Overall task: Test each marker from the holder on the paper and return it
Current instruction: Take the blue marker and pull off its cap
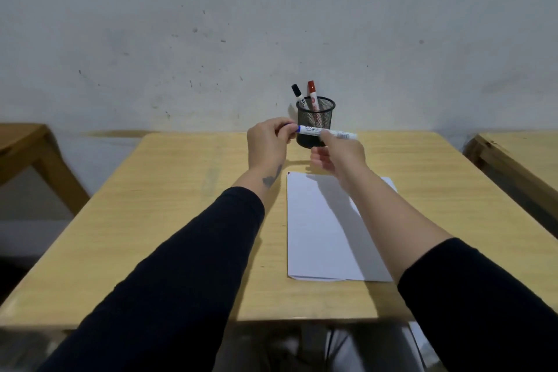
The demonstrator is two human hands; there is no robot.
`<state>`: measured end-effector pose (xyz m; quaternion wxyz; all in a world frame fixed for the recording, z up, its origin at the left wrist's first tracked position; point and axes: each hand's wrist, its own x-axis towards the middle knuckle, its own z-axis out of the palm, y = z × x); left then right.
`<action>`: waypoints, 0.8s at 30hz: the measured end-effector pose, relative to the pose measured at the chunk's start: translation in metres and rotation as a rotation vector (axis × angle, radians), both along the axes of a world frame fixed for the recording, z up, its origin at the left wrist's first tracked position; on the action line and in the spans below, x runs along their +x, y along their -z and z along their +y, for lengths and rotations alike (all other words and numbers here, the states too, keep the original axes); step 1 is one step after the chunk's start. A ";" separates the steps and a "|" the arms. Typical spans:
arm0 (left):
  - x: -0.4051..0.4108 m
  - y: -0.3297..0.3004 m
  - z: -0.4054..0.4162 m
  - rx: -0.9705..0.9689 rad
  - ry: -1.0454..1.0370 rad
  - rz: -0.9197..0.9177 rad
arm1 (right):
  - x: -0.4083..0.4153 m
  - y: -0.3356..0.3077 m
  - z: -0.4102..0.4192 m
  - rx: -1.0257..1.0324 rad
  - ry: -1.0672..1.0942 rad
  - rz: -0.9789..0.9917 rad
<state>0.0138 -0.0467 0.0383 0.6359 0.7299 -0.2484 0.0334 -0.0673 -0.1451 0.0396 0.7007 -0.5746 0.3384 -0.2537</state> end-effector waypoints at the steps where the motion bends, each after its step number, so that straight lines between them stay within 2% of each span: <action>1: -0.004 0.003 -0.001 -0.001 0.026 0.010 | 0.001 -0.002 0.000 0.201 -0.036 -0.068; 2: -0.008 0.007 -0.003 -0.008 0.049 0.027 | 0.003 -0.003 -0.001 0.322 -0.041 -0.121; 4: -0.013 0.014 -0.004 -0.022 0.068 0.092 | 0.006 -0.003 -0.003 0.414 0.007 -0.196; 7: -0.013 0.019 -0.003 -0.032 0.050 0.204 | 0.007 0.000 -0.002 0.346 0.015 -0.223; 12: -0.015 0.021 -0.006 -0.068 0.038 0.285 | 0.011 0.008 -0.003 0.298 -0.014 -0.254; 15: -0.011 0.018 -0.004 0.047 0.055 0.170 | 0.012 0.009 -0.002 0.316 0.008 -0.246; 18: 0.000 0.011 -0.001 0.369 0.106 -0.135 | 0.017 0.007 -0.001 0.307 0.027 -0.261; 19: 0.003 0.009 0.000 0.440 0.119 -0.178 | 0.019 0.004 0.000 0.288 0.026 -0.265; 22: 0.011 0.007 0.003 0.502 0.123 -0.174 | 0.023 0.000 -0.001 0.204 -0.019 -0.254; 24: 0.014 0.009 0.004 0.482 0.137 -0.065 | 0.023 0.001 -0.003 0.160 -0.063 -0.257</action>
